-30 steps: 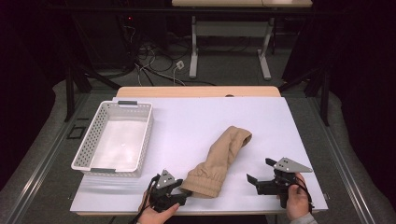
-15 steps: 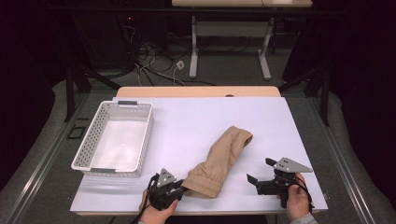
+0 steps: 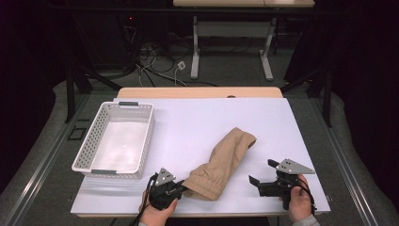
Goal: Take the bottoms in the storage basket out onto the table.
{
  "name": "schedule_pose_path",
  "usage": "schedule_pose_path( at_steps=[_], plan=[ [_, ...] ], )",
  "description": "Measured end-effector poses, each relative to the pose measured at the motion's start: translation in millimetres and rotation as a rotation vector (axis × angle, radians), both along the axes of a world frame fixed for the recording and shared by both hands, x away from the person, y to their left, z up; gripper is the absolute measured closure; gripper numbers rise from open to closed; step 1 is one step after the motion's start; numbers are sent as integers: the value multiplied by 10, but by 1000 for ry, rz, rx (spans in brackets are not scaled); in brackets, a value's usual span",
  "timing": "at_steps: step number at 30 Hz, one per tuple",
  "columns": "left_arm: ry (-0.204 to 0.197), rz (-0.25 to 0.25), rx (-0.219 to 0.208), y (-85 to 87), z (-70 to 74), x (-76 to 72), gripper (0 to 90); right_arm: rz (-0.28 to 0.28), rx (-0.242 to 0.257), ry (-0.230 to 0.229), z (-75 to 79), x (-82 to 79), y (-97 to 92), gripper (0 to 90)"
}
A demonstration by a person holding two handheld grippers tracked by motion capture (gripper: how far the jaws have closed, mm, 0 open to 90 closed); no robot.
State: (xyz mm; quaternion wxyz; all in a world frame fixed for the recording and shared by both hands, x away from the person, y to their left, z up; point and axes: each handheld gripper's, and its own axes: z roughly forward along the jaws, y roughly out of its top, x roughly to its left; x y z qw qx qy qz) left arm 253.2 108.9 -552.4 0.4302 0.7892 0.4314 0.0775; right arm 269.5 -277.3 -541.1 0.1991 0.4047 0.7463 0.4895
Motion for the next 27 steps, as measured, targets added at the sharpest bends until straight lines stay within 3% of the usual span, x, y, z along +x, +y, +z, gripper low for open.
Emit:
schedule_pose_path(
  at_steps=[2,13,21,27],
  plan=[
    [-1,2,-27,23,57,3,827,-1,-1,-3,2,-1,-2,4],
    [-51,-3,-85,72,337,23,834,-10,-7,2,-3,-3,1,4],
    [-95,15,-159,95,635,92,836,-14,-4,1,-4,-4,3,4],
    [-123,23,-165,93,842,150,836,-16,2,3,-4,2,1,4]
  ],
)
